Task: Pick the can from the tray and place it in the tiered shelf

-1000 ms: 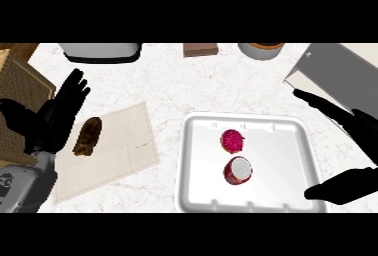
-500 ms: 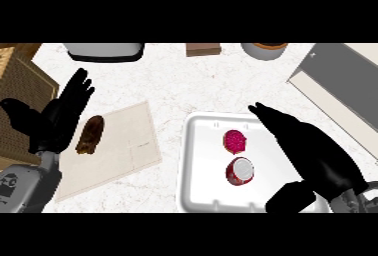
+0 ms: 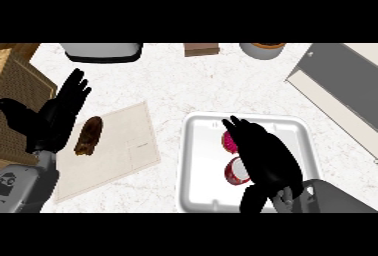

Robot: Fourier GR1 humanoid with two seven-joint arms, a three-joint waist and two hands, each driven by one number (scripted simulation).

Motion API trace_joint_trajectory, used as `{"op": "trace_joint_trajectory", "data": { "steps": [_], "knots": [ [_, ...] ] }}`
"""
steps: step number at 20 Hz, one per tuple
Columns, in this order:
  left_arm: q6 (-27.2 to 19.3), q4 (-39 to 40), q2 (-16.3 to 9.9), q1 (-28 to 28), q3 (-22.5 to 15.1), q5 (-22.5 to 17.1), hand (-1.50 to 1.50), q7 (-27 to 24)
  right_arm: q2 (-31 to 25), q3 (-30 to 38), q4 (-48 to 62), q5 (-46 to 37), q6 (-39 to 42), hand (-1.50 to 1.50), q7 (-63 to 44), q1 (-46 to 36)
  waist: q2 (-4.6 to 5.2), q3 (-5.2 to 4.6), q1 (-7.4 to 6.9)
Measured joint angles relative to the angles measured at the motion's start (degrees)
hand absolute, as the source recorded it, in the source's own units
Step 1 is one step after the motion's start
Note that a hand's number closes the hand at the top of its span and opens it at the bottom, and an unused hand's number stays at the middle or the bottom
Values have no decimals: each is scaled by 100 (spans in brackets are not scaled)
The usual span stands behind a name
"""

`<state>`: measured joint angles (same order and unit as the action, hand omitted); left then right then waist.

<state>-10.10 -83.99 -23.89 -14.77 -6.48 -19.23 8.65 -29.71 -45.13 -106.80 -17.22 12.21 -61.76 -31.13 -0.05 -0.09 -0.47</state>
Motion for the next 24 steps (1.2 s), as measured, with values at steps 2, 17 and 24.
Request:
{"op": "trace_joint_trajectory", "data": {
  "steps": [2,17,24],
  "knots": [
    [13,57,46,-42,16,33,0,-15,55,-32,46,-50,71,-150,-48,-18,-1,1,22],
    [192,15,201,78,258,224,0,-13,381,-122,354,-864,389,-150,145,659,-4,6,54],
    [193,-142,360,64,301,429,0,146,826,46,789,-1469,444,-150,386,950,-1,8,42]
  ]
}}
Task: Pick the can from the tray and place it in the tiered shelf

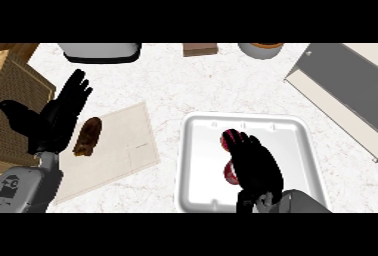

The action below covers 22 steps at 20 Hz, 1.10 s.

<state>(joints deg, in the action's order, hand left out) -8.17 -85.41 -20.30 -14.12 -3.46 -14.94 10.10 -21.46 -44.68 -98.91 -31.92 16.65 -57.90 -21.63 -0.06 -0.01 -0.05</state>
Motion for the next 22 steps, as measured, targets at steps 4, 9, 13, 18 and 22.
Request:
{"op": "trace_joint_trajectory", "data": {
  "steps": [4,9,13,18,22],
  "knots": [
    [123,-90,22,28,136,40,0,110,300,196,352,-324,63,-150,199,105,3,1,-4],
    [177,-16,185,-16,227,180,0,115,578,440,811,-651,119,-150,503,286,5,1,1],
    [263,-83,241,10,334,275,0,185,801,606,1040,-900,184,150,717,441,-2,-1,0],
    [328,56,331,-122,417,370,0,181,916,686,1212,-1205,74,150,1109,566,-64,-29,1],
    [382,-49,341,-178,476,369,0,318,906,693,1464,-1569,-32,150,1547,388,-76,-35,-9]
  ]
}}
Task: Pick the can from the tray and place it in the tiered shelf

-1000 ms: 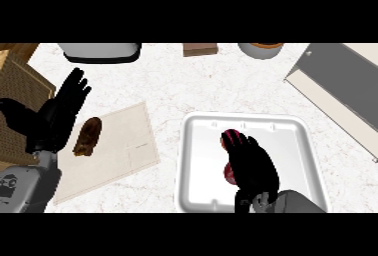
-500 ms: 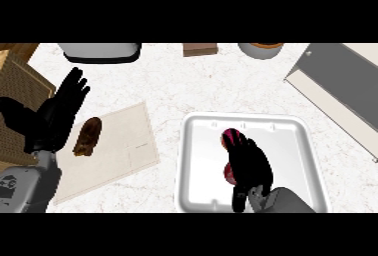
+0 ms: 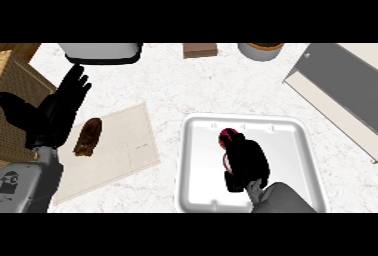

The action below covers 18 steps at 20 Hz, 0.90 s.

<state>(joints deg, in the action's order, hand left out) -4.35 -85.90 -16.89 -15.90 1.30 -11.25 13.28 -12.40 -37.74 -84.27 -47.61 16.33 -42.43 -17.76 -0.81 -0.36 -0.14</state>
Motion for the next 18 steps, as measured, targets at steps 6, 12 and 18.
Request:
{"op": "trace_joint_trajectory", "data": {
  "steps": [6,12,18],
  "knots": [
    [132,-12,60,226,65,52,0,-119,-113,-169,-261,-433,-328,150,636,295,-1,4,17],
    [63,-103,78,207,103,84,0,-14,-951,-1027,-1421,-746,-1088,150,1703,1554,-11,10,88],
    [86,-166,99,287,144,96,0,-28,-1444,-1030,-2793,-410,-1612,150,2098,2525,43,32,104]
  ]
}}
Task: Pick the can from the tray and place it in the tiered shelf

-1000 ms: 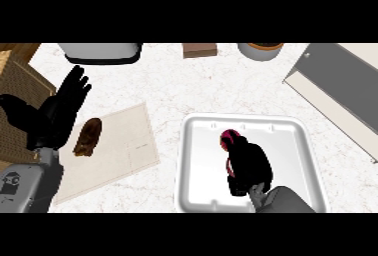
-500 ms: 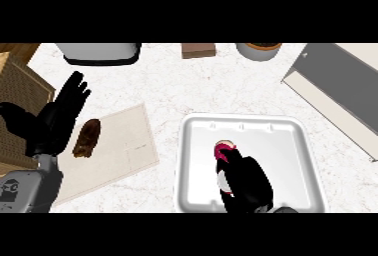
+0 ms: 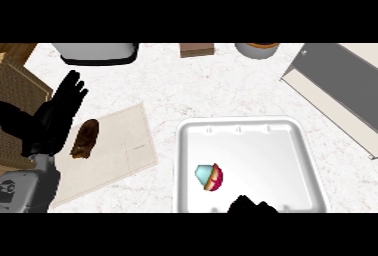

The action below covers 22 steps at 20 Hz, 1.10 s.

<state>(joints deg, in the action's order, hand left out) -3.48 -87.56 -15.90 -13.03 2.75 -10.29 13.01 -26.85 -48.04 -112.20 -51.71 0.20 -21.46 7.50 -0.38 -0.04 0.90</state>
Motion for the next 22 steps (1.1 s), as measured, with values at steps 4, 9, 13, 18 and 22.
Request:
{"op": "trace_joint_trajectory", "data": {
  "steps": [4,9,13,18,22],
  "knots": [
    [34,23,19,103,17,2,0,-99,-71,403,-1032,502,-453,150,220,335,9,5,34],
    [87,127,-46,-57,96,-16,0,-58,-183,1103,-2088,913,-657,150,97,556,19,3,34],
    [48,94,40,-43,34,40,0,-72,-215,1839,-2218,1032,-606,150,-90,389,27,2,13],
    [46,109,35,-94,46,71,0,-37,-242,2890,-2258,1183,-274,150,-511,-132,32,0,-9],
    [-7,82,66,-150,23,116,0,46,-356,3844,-2174,1633,187,150,-826,-650,31,0,-16]
  ]
}}
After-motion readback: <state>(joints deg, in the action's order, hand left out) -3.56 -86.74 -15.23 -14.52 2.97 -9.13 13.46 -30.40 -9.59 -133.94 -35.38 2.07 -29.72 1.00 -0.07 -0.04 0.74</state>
